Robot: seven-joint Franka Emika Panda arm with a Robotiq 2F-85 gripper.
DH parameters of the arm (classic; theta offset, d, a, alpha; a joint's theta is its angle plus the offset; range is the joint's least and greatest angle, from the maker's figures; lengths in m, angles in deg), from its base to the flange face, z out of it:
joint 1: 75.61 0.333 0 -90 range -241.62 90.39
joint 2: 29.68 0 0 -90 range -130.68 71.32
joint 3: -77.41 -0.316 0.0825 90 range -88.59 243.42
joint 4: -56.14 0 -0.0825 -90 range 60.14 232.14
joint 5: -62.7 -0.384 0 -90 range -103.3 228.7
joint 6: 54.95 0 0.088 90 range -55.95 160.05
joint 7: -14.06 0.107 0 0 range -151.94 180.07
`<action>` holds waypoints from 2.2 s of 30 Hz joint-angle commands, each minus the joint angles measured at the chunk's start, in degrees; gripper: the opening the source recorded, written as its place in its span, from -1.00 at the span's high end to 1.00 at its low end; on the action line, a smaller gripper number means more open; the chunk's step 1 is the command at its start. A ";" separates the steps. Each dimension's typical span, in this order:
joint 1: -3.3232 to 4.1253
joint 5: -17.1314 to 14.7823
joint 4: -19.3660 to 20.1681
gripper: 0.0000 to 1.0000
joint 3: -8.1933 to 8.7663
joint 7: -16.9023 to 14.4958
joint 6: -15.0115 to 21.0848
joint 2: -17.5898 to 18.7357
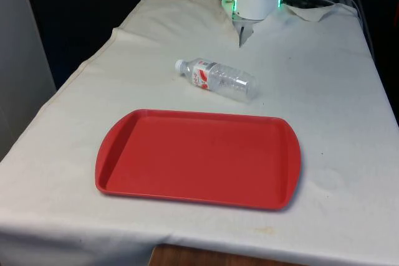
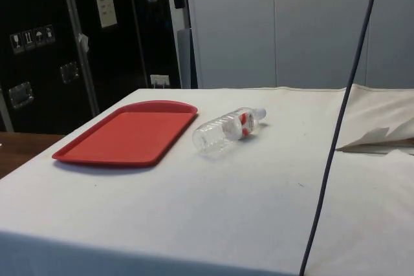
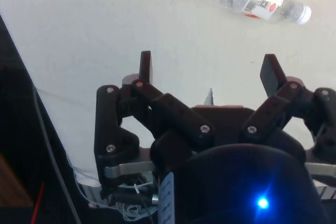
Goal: Place the bottle upright on the tray.
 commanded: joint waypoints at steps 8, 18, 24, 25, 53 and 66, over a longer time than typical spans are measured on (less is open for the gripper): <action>0.06 0.00 0.86 -1.00 -0.17 3.21 0.11 -0.40; 0.00 -0.06 1.38 -1.00 -0.34 6.36 0.29 -0.23; 0.00 -0.11 1.78 -1.00 -0.29 8.14 0.52 -0.23; 0.00 -0.11 2.01 -1.00 -0.34 8.94 0.57 -0.29; 0.00 0.00 9.68 -1.00 -0.34 14.04 4.87 -4.41; 0.00 0.11 15.13 -1.00 -0.40 15.13 7.79 -8.14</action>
